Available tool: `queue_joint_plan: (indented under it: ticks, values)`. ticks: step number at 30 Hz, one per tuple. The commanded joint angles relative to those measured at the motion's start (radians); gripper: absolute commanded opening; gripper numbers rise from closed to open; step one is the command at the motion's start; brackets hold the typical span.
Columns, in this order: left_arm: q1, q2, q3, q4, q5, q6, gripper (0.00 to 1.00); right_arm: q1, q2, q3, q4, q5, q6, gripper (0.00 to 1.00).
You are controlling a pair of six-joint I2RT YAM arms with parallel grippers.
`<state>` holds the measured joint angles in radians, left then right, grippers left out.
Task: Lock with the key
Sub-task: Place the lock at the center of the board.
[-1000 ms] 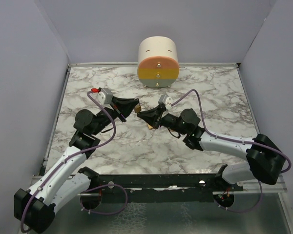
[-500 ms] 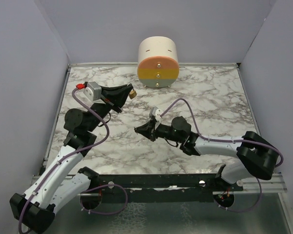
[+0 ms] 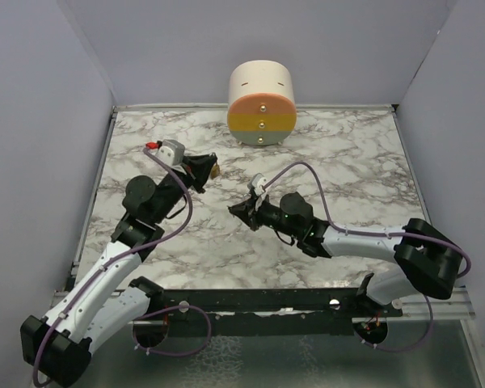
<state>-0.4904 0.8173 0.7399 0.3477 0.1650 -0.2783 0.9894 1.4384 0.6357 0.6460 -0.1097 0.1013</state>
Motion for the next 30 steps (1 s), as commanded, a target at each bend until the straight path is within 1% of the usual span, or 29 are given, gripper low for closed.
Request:
queue_joint_plan:
  ticks: [1,6,12,17,23,30]
  values:
    - [0.015,0.005,-0.136,-0.109,-0.069,-0.038,0.0,0.005,0.029,0.077,-0.081,0.13,0.017,0.01]
    - [0.065,0.031,-0.325,0.011,0.019,-0.13,0.0,0.006,0.102,0.139,-0.108,0.137,0.046,0.01]
    - [0.158,0.121,-0.437,0.147,0.084,-0.187,0.0,0.006,0.178,0.2,-0.139,0.158,0.059,0.01]
    - [0.197,0.247,-0.472,0.252,0.101,-0.209,0.0,0.006,0.266,0.259,-0.194,0.196,0.083,0.01]
    - [0.217,0.412,-0.476,0.389,0.141,-0.229,0.0,0.005,0.334,0.272,-0.169,0.194,0.119,0.01]
    - [0.222,0.537,-0.455,0.441,0.126,-0.215,0.0,0.004,0.425,0.332,-0.189,0.174,0.15,0.01]
